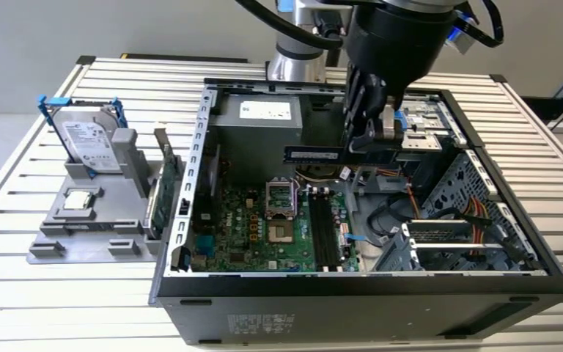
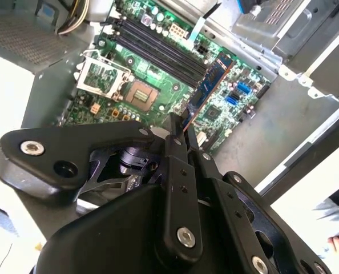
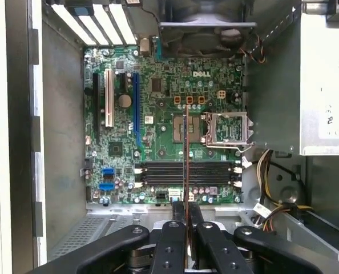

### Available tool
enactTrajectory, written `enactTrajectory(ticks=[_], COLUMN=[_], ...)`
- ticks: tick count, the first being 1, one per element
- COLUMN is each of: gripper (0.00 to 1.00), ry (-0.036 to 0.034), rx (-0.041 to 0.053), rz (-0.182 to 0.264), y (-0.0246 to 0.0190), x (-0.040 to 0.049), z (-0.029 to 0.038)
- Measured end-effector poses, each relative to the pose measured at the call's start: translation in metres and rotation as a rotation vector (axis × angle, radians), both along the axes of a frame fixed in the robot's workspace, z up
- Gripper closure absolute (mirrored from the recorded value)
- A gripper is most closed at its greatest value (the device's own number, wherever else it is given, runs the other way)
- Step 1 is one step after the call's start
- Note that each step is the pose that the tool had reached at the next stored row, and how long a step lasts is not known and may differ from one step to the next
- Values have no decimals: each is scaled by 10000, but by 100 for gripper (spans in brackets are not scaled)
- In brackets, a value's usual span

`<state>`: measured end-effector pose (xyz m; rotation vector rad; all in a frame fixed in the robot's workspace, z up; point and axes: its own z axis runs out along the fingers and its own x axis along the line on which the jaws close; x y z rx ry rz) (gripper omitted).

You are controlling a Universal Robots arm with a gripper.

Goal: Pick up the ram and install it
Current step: 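Pick up the ram and move it above insertion slot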

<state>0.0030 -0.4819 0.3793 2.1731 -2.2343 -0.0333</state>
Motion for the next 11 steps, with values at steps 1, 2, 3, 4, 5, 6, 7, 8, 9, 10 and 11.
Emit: enactTrajectory(ticks=[1,2,3,4,5,6,7,8,9,10,11], gripper=[100,100,100,100,100,100,100,100,100,100,100], ry=[0,0,-1,0,0,0,0,0,0,0,0], rx=[0,0,1,0,0,0,0,1,0,0,-1], rz=[-20,-39,-57,-78,-99,-123,-144,-167,-192,-217,-243], y=[2,3,5,6,8,10,12,14,16,18,21], x=[15,29,43,57,70,84,96,108,121,133,145], z=[0,0,0,0,0,0,0,0,0,0,0])
